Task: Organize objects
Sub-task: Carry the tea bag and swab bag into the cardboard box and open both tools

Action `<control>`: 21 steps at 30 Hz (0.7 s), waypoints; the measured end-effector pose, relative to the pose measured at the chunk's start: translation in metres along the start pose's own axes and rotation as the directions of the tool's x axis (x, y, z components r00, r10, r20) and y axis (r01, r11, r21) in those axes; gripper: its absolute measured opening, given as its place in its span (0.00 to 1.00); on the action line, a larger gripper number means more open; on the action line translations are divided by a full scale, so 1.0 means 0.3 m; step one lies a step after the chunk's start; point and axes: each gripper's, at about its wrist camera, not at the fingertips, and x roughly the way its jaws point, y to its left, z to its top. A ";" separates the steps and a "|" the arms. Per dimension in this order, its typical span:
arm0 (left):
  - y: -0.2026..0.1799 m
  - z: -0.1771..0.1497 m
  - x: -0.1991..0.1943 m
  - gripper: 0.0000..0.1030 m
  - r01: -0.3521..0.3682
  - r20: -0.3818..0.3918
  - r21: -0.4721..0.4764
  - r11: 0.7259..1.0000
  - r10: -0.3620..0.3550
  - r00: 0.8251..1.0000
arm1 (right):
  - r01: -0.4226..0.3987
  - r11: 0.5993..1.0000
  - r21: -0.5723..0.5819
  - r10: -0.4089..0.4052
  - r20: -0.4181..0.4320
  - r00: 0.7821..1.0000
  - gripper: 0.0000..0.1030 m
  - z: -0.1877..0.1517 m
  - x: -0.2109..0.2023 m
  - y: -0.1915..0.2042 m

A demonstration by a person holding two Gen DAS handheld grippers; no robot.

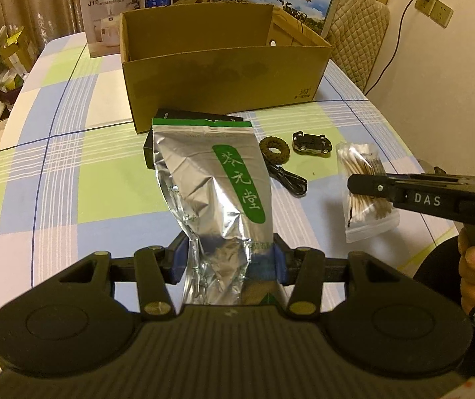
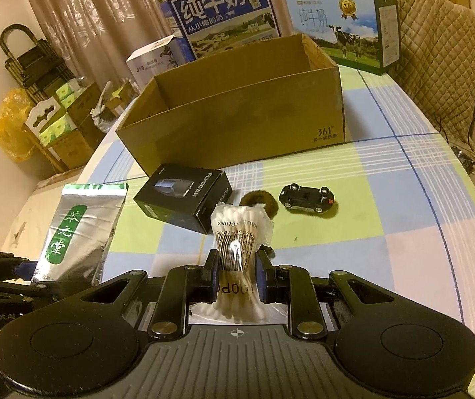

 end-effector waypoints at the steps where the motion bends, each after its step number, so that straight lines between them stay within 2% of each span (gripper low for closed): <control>1: 0.000 0.000 -0.001 0.43 -0.001 0.001 -0.001 1.000 0.001 1.000 | -0.001 1.000 0.002 0.001 0.000 1.000 0.18 0.000 0.000 -0.001; 21: 0.002 0.033 0.011 0.43 0.005 0.007 0.003 1.000 -0.005 1.000 | -0.011 1.000 0.019 0.012 -0.012 1.000 0.18 0.001 0.007 -0.010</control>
